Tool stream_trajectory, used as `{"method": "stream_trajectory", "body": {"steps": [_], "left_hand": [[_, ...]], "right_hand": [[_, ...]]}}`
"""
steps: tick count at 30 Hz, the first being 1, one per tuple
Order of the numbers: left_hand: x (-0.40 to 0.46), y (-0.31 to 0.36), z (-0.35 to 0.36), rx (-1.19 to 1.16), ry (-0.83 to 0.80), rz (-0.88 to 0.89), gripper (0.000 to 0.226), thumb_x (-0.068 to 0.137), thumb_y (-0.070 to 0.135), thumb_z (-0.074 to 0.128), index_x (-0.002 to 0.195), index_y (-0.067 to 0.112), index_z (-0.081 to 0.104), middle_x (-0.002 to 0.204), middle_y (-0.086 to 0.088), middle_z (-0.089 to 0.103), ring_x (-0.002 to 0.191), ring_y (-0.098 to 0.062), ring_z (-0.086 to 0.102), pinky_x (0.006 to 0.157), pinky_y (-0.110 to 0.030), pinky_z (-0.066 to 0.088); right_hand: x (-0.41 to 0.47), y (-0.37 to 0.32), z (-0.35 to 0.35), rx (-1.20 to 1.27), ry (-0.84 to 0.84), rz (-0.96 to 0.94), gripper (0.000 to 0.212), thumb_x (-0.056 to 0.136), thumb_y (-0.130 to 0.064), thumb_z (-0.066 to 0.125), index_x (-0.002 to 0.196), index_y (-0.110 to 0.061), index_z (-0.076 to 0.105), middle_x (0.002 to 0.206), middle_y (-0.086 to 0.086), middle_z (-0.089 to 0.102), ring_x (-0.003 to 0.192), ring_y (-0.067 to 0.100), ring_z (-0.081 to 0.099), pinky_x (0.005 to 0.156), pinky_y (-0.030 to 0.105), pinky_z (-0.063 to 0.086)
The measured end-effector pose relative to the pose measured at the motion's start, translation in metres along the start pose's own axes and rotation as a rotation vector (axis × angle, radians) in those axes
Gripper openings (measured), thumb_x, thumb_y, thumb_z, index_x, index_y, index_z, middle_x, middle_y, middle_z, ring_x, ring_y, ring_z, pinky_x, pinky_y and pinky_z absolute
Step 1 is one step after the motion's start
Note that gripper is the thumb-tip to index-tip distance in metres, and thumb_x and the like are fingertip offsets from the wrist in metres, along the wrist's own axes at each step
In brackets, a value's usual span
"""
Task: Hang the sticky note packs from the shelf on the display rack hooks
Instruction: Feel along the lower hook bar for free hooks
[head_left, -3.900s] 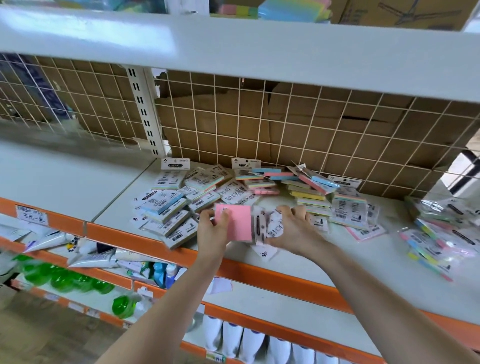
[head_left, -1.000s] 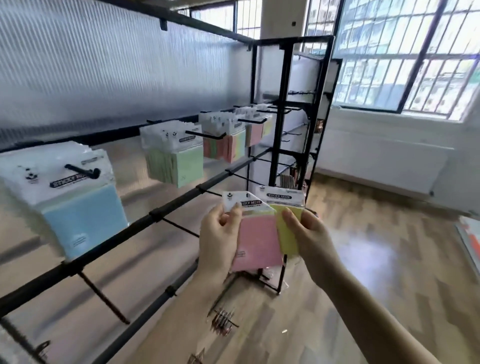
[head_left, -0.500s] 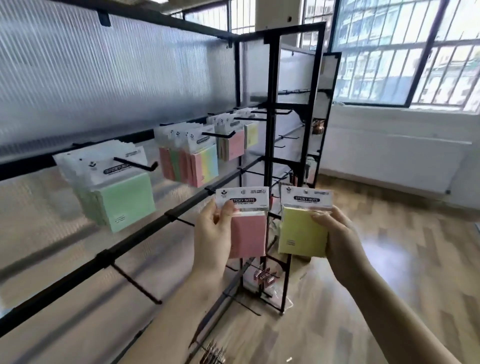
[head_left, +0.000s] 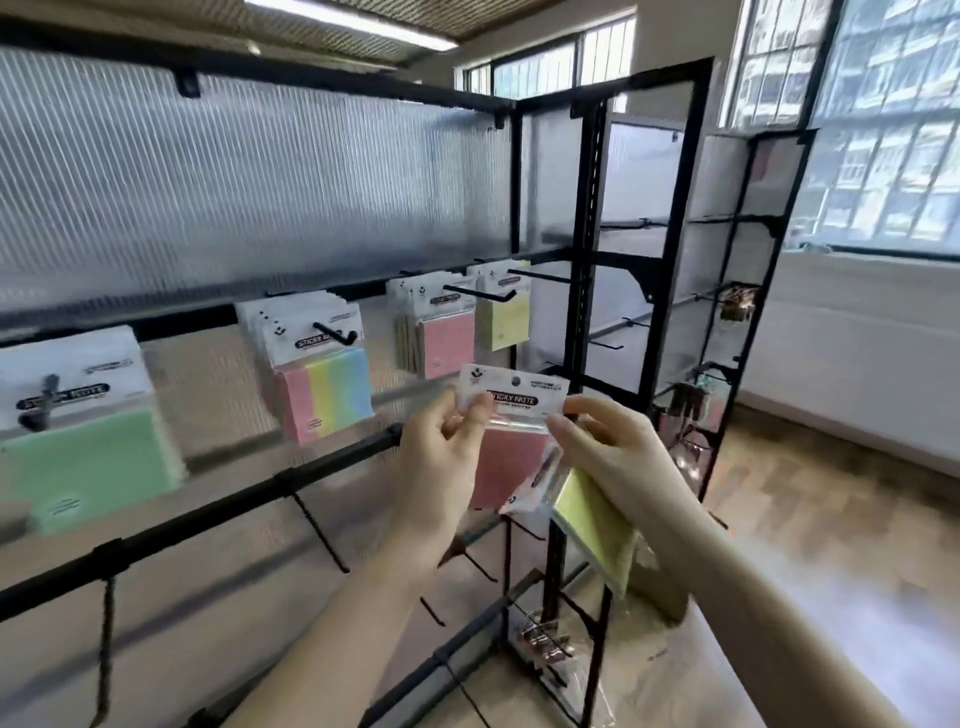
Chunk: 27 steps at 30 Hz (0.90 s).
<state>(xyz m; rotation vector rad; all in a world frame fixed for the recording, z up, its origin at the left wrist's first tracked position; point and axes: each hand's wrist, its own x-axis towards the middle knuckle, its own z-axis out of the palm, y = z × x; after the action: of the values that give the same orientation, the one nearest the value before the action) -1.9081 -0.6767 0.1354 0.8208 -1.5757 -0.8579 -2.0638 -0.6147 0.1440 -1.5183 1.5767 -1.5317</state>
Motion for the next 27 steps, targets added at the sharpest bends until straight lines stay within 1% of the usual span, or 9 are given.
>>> {"method": "stream_trajectory", "body": {"steps": [3, 5, 7, 10, 12, 17, 22, 24, 27], "left_hand": [[0.009, 0.006, 0.017, -0.006, 0.008, 0.007, 0.027, 0.086, 0.054, 0.052, 0.081, 0.027, 0.058, 0.053, 0.014, 0.057, 0.039, -0.003, 0.050, 0.038, -0.014, 0.036], [0.016, 0.011, 0.024, -0.007, 0.026, 0.005, 0.031, 0.087, 0.051, 0.054, 0.085, 0.022, 0.061, 0.062, -0.004, 0.064, 0.045, -0.018, 0.059, 0.040, -0.022, 0.043], [0.028, 0.016, 0.030, -0.010, 0.072, 0.023, 0.030, 0.085, 0.052, 0.056, 0.082, 0.022, 0.064, 0.073, -0.014, 0.067, 0.056, -0.025, 0.063, 0.047, -0.028, 0.049], [0.050, 0.021, 0.039, 0.000, 0.125, 0.044, 0.057, 0.080, 0.056, 0.058, 0.090, -0.001, 0.063, 0.086, -0.029, 0.063, 0.069, -0.040, 0.062, 0.063, -0.049, 0.052], [0.065, 0.021, 0.043, -0.009, 0.151, 0.044, 0.066, 0.080, 0.056, 0.059, 0.093, -0.009, 0.059, 0.087, -0.032, 0.062, 0.073, -0.043, 0.061, 0.068, -0.055, 0.051], [0.093, 0.016, 0.050, -0.001, 0.223, 0.091, 0.053, 0.087, 0.044, 0.061, 0.080, -0.008, 0.057, 0.076, -0.033, 0.058, 0.066, -0.045, 0.059, 0.059, -0.054, 0.049], [0.109, 0.008, 0.052, 0.026, 0.263, 0.119, 0.033, 0.089, 0.043, 0.061, 0.072, 0.015, 0.060, 0.071, -0.020, 0.063, 0.066, -0.039, 0.063, 0.059, -0.052, 0.050], [0.112, 0.007, 0.053, 0.021, 0.252, 0.144, 0.031, 0.090, 0.040, 0.060, 0.071, 0.016, 0.061, 0.069, -0.018, 0.062, 0.065, -0.039, 0.062, 0.056, -0.050, 0.049], [0.114, 0.005, 0.051, 0.003, 0.219, 0.192, 0.023, 0.093, 0.030, 0.059, 0.075, 0.017, 0.066, 0.068, -0.006, 0.066, 0.063, -0.025, 0.064, 0.053, -0.032, 0.051]], "right_hand": [[0.024, -0.002, -0.008, 0.022, -0.030, -0.027, 0.021, 0.092, -0.031, 0.061, 0.087, -0.013, 0.071, 0.077, 0.005, 0.072, 0.061, 0.009, 0.061, 0.054, 0.017, 0.044], [0.039, -0.004, -0.013, 0.040, -0.028, -0.050, 0.020, 0.093, -0.027, 0.060, 0.083, -0.013, 0.071, 0.069, -0.003, 0.072, 0.054, 0.004, 0.060, 0.050, 0.013, 0.043], [0.053, -0.006, -0.015, 0.055, -0.033, -0.073, 0.021, 0.093, -0.028, 0.060, 0.081, -0.015, 0.071, 0.068, -0.004, 0.071, 0.054, 0.005, 0.061, 0.050, 0.014, 0.044], [0.078, -0.006, -0.014, -0.010, -0.012, -0.120, 0.029, 0.092, -0.035, 0.061, 0.081, -0.011, 0.071, 0.073, 0.006, 0.071, 0.057, 0.012, 0.061, 0.053, 0.022, 0.044], [0.095, -0.006, -0.013, -0.025, 0.009, -0.139, 0.032, 0.091, -0.037, 0.062, 0.080, -0.008, 0.070, 0.073, 0.009, 0.070, 0.058, 0.015, 0.060, 0.055, 0.026, 0.043], [0.131, 0.001, -0.008, -0.065, 0.049, -0.150, 0.034, 0.090, -0.039, 0.062, 0.070, -0.013, 0.066, 0.062, 0.004, 0.065, 0.051, 0.010, 0.053, 0.052, 0.025, 0.039], [0.155, 0.007, -0.003, -0.062, 0.039, -0.198, 0.035, 0.090, -0.041, 0.061, 0.070, -0.013, 0.066, 0.058, 0.001, 0.062, 0.048, 0.005, 0.051, 0.047, 0.019, 0.037], [0.160, 0.011, -0.001, -0.043, 0.041, -0.227, 0.037, 0.090, -0.040, 0.062, 0.068, -0.010, 0.064, 0.053, -0.005, 0.057, 0.046, 0.002, 0.046, 0.046, 0.016, 0.034], [0.165, 0.018, 0.001, -0.002, 0.035, -0.255, 0.039, 0.090, -0.038, 0.062, 0.063, -0.011, 0.060, 0.046, -0.011, 0.050, 0.043, 0.000, 0.041, 0.044, 0.014, 0.029]]}}
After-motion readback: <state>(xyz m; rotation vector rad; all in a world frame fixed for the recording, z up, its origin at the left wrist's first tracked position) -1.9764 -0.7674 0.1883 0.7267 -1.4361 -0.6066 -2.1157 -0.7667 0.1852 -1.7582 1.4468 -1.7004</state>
